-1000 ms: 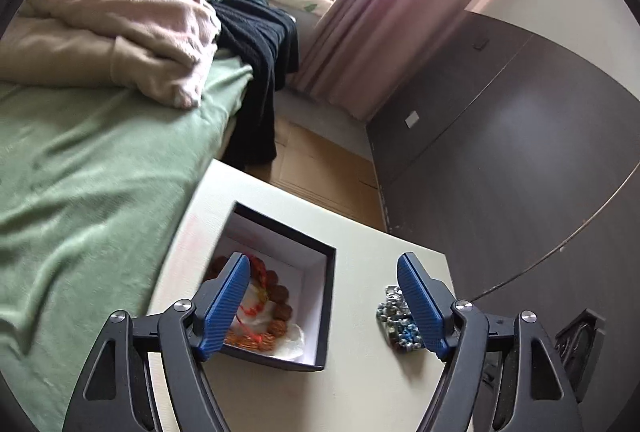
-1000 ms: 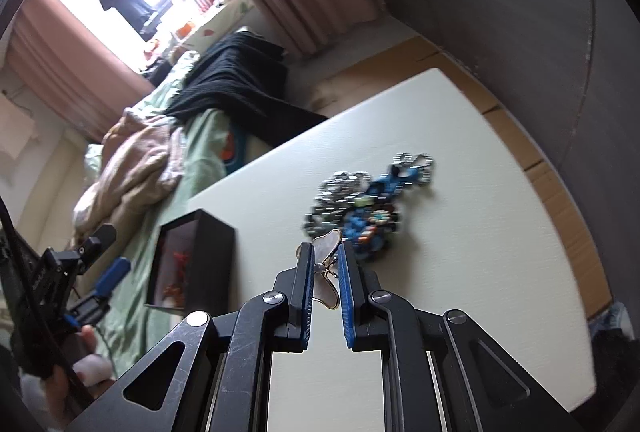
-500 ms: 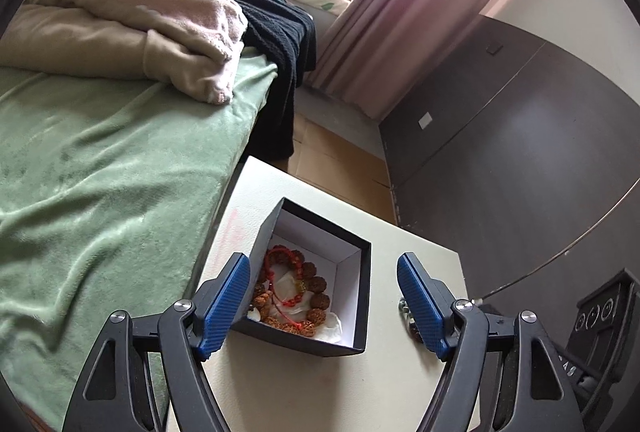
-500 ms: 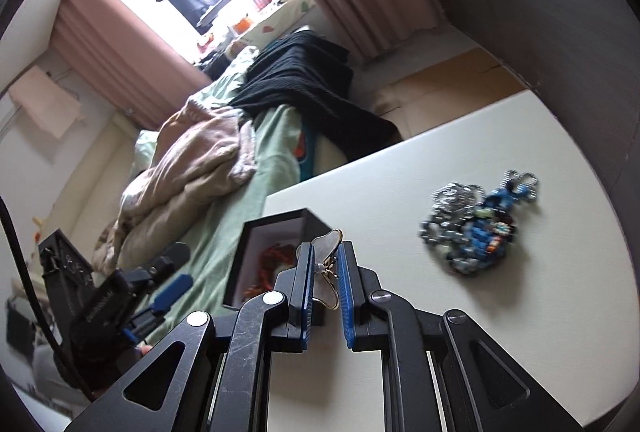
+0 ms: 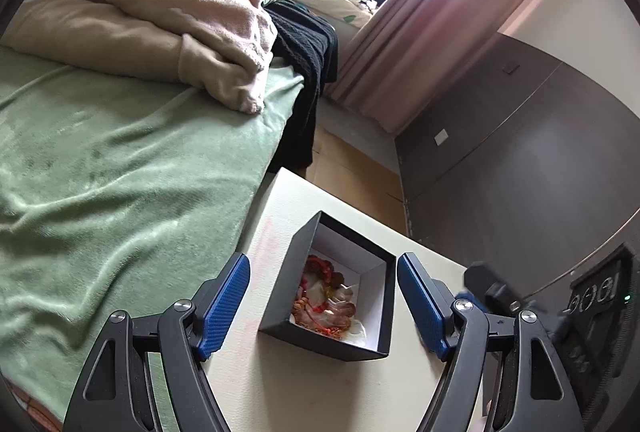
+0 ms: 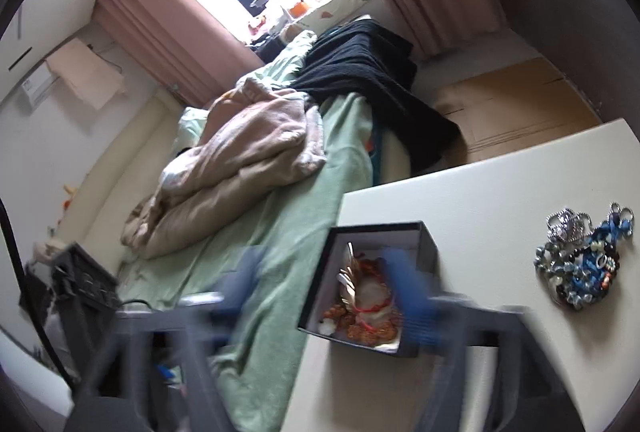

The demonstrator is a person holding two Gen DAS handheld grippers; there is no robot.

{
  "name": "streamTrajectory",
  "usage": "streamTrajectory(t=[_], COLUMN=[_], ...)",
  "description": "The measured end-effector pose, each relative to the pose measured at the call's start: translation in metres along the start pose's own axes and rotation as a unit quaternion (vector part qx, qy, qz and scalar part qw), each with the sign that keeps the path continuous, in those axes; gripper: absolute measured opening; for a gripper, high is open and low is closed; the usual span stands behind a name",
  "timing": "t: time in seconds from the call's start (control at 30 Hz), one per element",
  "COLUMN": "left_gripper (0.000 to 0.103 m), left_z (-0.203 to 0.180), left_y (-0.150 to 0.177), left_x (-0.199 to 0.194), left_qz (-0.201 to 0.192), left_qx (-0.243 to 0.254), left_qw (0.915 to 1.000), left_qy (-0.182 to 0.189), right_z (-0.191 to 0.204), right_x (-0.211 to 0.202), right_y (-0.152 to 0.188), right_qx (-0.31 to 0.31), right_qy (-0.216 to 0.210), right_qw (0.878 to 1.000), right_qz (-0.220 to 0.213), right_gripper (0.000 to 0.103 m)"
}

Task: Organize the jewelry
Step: 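Move the right gripper back to the blue beaded strands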

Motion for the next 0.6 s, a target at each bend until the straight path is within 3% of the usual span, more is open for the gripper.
streamTrajectory(t=[0.13,0.6], left_gripper=[0.077,0.077], left_z=[-0.005,-0.061], left_y=[0.002,0.025], left_x=[0.003,0.007], left_qz=[0.005,0.008], left_qx=[-0.002,0.062], left_qw=[1.0,0.9977], left_qy=[0.007,0.024], right_z=[-0.022,-0.083], right_x=[-0.008,-0.103], right_y=[0.004,0.0], right_qx=[0.02,0.058], right_qy=[0.016,0.102], right_qw=[1.0,0.992], right_qz=[0.013,-0.04], right_gripper=[0.08,0.081])
Point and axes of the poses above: each gripper's, at about its wrist camera, not at the fingertips, and x roughly the way its jaws point, z to its left, y to its underside, the point moved 8 cm from there along x, roughly the way its jaws point, and after that the axes turned 1 degree about y, right-handed, at the moved point
